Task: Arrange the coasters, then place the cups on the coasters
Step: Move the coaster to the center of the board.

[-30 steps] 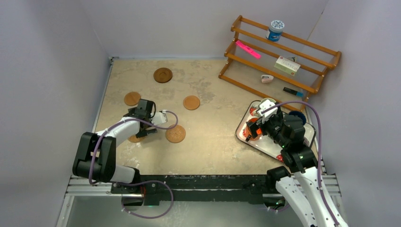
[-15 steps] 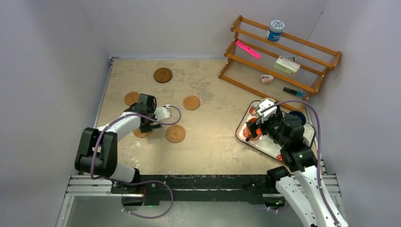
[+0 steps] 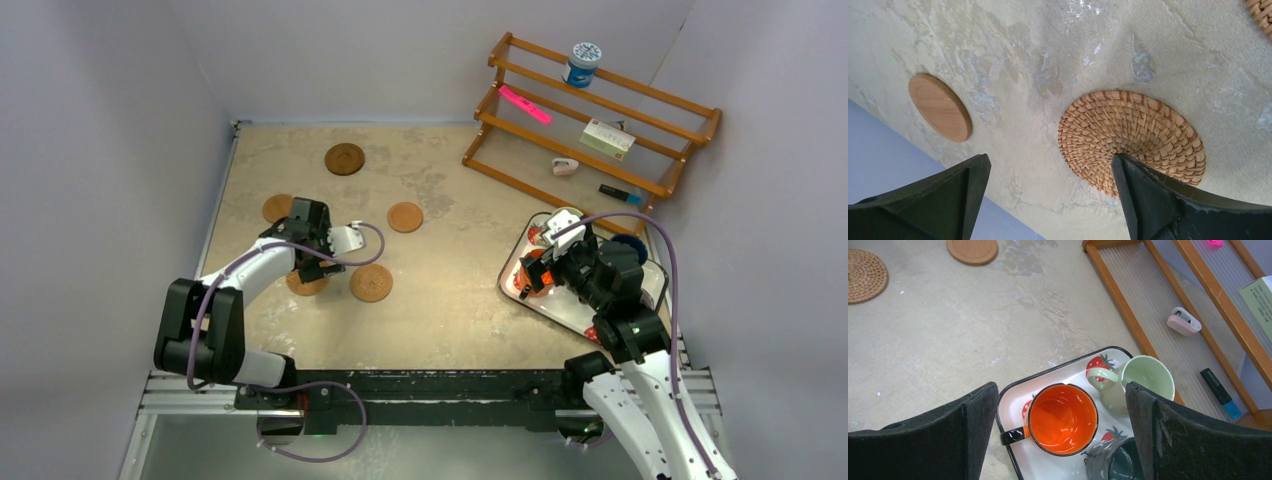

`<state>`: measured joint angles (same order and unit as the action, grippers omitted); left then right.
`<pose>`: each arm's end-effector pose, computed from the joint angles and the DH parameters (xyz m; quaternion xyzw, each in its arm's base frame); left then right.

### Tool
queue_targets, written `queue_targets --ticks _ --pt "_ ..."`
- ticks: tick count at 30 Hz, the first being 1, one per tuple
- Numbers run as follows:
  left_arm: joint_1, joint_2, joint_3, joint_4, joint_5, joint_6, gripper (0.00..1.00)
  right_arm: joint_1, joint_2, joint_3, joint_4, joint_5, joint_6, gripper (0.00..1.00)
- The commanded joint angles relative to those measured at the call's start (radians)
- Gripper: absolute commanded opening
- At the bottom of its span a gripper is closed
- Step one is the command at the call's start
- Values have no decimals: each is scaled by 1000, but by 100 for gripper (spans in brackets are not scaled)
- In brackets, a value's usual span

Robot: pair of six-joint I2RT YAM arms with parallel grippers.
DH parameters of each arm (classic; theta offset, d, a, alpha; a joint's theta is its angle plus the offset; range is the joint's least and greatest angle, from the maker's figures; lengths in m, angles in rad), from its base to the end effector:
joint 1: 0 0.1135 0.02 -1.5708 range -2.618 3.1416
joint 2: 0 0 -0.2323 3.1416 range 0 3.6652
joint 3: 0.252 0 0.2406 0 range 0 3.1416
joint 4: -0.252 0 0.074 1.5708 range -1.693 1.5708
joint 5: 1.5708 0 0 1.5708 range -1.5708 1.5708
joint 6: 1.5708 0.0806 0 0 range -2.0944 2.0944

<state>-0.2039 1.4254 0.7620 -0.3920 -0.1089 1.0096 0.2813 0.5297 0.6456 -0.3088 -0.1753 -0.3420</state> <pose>0.2787 -0.0487 0.1130 0.5392 0.8011 0.1482 0.2135 0.1830 0.0675 0.2880 -0.2887 0.7148 0.0483 0.6350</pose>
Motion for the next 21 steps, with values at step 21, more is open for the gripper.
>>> queue_targets --ticks 21 --pt "-146 -29 147 176 124 -178 100 6 -3 2 16 -4 -9 99"
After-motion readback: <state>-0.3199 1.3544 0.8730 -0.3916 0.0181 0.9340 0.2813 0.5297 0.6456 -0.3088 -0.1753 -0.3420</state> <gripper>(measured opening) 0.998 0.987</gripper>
